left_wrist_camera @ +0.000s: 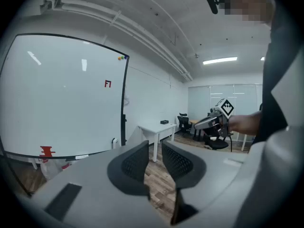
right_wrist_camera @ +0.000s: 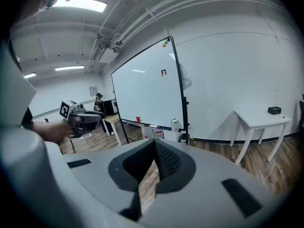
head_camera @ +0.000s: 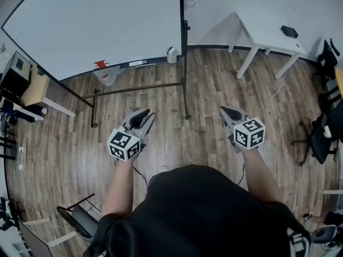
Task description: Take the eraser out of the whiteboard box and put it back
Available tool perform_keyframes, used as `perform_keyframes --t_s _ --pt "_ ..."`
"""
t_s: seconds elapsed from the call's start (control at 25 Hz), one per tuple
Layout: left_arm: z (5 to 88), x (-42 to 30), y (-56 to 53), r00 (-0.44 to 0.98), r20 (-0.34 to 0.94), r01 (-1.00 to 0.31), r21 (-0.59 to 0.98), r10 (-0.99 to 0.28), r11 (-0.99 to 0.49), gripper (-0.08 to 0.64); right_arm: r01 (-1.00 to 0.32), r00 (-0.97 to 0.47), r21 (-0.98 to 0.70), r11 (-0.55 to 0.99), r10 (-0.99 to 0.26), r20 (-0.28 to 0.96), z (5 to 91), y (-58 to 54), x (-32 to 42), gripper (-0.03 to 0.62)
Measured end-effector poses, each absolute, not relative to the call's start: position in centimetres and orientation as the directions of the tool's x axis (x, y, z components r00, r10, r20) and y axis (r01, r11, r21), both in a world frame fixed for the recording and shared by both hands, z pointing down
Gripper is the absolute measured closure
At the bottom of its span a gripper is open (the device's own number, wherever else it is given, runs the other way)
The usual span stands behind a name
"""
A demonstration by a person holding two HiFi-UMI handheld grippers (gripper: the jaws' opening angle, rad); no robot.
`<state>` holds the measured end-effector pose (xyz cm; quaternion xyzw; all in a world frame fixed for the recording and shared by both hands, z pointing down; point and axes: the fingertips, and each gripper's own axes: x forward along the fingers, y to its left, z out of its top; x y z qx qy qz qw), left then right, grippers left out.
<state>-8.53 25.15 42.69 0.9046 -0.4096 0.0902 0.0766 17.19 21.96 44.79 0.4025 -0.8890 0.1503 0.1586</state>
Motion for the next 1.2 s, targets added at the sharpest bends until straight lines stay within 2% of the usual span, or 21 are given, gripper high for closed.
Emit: perform_keyframes --t_s 0.4,0.68,1.2 --pt "43.1 -5.7 24.2 0.648 0.25 -0.751 0.054 -0.719 -0.658 0.466 -0.756 -0.637 -0.175 0.631 -0.645 0.422 46.8 20.9 19.5 0.595" --pt "42.7 -7.1 23.7 0.621 0.239 -0.776 0.052 -0.747 -0.629 0.466 -0.755 -0.64 -0.17 0.633 -0.658 0.397 46.0 19.5 18.7 0.595" --pt "44.3 -8.0 20.7 0.65 0.232 -0.755 0.09 -0.724 -0.65 0.466 -0.777 -0.61 -0.156 0.61 -0.667 0.427 46.6 17.8 18.3 0.595"
